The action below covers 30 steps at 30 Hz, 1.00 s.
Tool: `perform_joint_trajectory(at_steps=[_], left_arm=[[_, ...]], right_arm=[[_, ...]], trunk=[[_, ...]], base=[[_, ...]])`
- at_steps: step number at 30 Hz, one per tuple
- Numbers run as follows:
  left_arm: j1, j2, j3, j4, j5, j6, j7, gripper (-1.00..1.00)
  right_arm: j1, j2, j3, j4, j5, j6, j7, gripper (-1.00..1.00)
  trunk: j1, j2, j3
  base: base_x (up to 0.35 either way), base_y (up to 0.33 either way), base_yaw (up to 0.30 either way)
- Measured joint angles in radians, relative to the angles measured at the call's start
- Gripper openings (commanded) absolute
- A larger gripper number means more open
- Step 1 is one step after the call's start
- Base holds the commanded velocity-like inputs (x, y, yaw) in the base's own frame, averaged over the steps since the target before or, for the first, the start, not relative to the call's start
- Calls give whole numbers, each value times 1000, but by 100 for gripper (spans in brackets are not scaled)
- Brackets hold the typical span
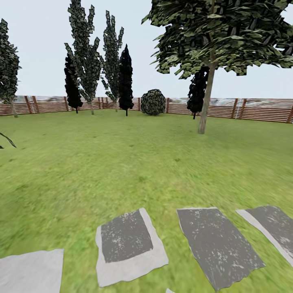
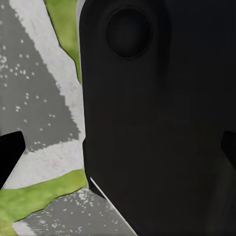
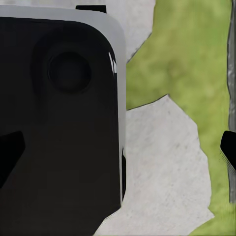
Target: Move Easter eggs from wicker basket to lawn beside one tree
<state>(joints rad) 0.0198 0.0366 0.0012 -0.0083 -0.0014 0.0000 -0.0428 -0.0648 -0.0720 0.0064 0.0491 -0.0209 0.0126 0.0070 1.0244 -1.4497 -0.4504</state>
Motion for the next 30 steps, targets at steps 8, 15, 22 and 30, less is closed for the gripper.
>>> perform_joint_trajectory(at_steps=[8,15,22,30], left_arm=[[0,0,0,0,0,0,0,100],[0,0,0,0,0,0,0,100],[0,0,0,0,0,0,0,100],[0,0,0,0,0,0,0,100]], right_arm=[[0,0,0,0,0,0,1,100],[0,0,0,0,0,0,1,100],[0,0,0,0,0,0,1,100],[0,0,0,0,0,0,0,100]], trunk=[[0,0,0],[0,0,0],[0,0,0],[0,0,0]], base=[[340,0,0],[340,0,0],[340,0,0],[340,0,0]])
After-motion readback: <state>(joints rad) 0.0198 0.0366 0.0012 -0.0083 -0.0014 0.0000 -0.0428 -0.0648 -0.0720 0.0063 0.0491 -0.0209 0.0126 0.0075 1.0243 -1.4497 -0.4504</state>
